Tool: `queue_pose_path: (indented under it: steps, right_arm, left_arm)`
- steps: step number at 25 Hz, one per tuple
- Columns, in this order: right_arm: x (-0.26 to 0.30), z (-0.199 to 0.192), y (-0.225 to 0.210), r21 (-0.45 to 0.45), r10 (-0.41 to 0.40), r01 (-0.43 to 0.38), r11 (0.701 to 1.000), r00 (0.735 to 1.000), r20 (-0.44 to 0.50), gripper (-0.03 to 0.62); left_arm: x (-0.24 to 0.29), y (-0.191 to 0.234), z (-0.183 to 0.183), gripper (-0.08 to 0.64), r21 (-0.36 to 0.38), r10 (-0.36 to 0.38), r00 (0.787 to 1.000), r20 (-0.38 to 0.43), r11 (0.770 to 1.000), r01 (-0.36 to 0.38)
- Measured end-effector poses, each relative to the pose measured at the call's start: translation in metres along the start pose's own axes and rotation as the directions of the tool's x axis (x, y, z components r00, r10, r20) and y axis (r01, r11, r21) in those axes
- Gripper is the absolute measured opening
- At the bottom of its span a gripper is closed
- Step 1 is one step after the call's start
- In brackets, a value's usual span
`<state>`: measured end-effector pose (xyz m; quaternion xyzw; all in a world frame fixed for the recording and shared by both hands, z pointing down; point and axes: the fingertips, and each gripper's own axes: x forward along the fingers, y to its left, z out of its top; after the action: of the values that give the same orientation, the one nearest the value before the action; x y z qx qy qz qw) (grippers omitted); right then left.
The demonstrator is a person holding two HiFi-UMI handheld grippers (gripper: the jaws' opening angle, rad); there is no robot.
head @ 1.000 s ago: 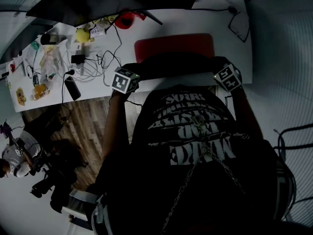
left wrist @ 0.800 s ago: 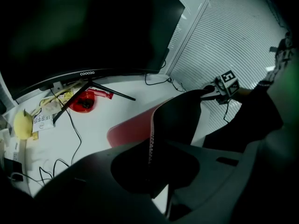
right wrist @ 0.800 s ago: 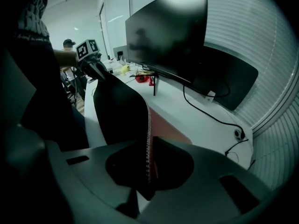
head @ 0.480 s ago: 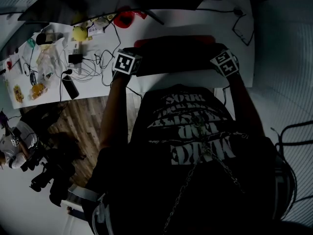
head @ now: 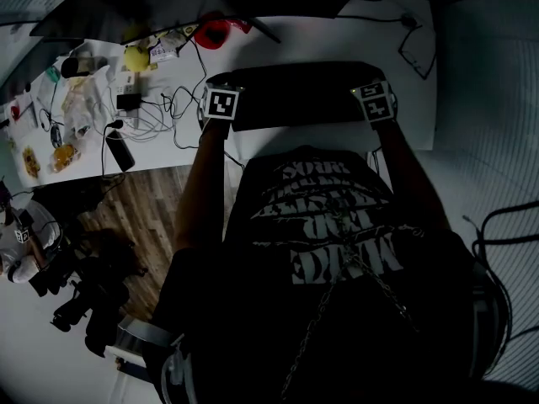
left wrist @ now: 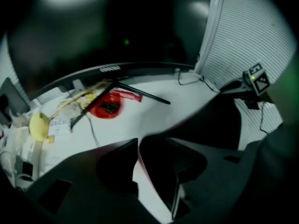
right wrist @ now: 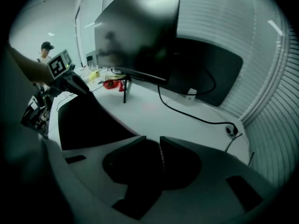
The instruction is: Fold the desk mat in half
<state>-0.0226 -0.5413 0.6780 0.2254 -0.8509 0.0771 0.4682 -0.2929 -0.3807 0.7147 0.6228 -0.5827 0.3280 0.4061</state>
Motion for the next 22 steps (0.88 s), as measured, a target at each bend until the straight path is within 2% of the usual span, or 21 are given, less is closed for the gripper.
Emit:
queue_pose_path:
  steps: [3,5,7,9,12,15,16,17,19,22]
  right_arm:
    - [-0.012,0.006,-0.015,0.032,-0.064,0.062,0.998,0.997,0.052,0.086]
    - [-0.028,0.013,-0.023,0.044,-0.09,0.086,0.995,0.991,0.101,0.086]
    - [-0.052,0.023,-0.029,0.062,-0.114,0.105,0.993,0.978,0.174,0.086]
    - [-0.084,0.038,-0.029,0.085,-0.132,0.113,0.99,0.956,0.262,0.086]
    - [-0.136,0.069,-0.013,0.126,-0.113,0.067,0.99,0.908,0.404,0.086]
    - [-0.184,0.103,0.019,0.11,-0.04,-0.024,0.994,0.84,0.541,0.081]
    - [-0.196,0.111,0.033,0.083,-0.004,-0.055,0.995,0.816,0.578,0.056]
    - [-0.206,0.117,0.046,0.055,0.026,-0.074,0.996,0.793,0.608,0.024]
    - [-0.218,0.122,0.069,-0.004,0.063,-0.079,0.997,0.765,0.641,0.008]
    - [-0.222,0.12,0.097,-0.073,0.112,-0.085,0.994,0.763,0.636,0.0]
  left_arm:
    - [-0.023,0.03,0.011,0.187,-0.07,0.131,0.982,0.134,0.99,-0.122]
    - [-0.051,0.043,0.023,0.187,-0.107,0.195,0.953,0.232,0.979,-0.174]
    - [-0.085,0.042,0.041,0.187,-0.134,0.213,0.914,0.345,0.975,-0.177]
    - [-0.123,0.026,0.062,0.187,-0.138,0.184,0.871,0.456,0.981,-0.135]
    - [-0.181,-0.02,0.096,0.172,-0.094,0.075,0.789,0.609,0.995,-0.022]
    - [-0.227,-0.074,0.118,0.051,-0.032,-0.04,0.696,0.717,0.995,0.09]
    - [-0.235,-0.09,0.123,0.009,-0.01,-0.067,0.672,0.737,0.994,0.11]
    - [-0.24,-0.104,0.125,0.009,0.013,-0.087,0.657,0.749,0.993,0.116]
    - [-0.238,-0.124,0.125,0.008,0.051,-0.103,0.652,0.751,0.994,0.098]
    - [-0.226,-0.141,0.114,0.006,0.062,-0.106,0.685,0.721,0.994,0.089]
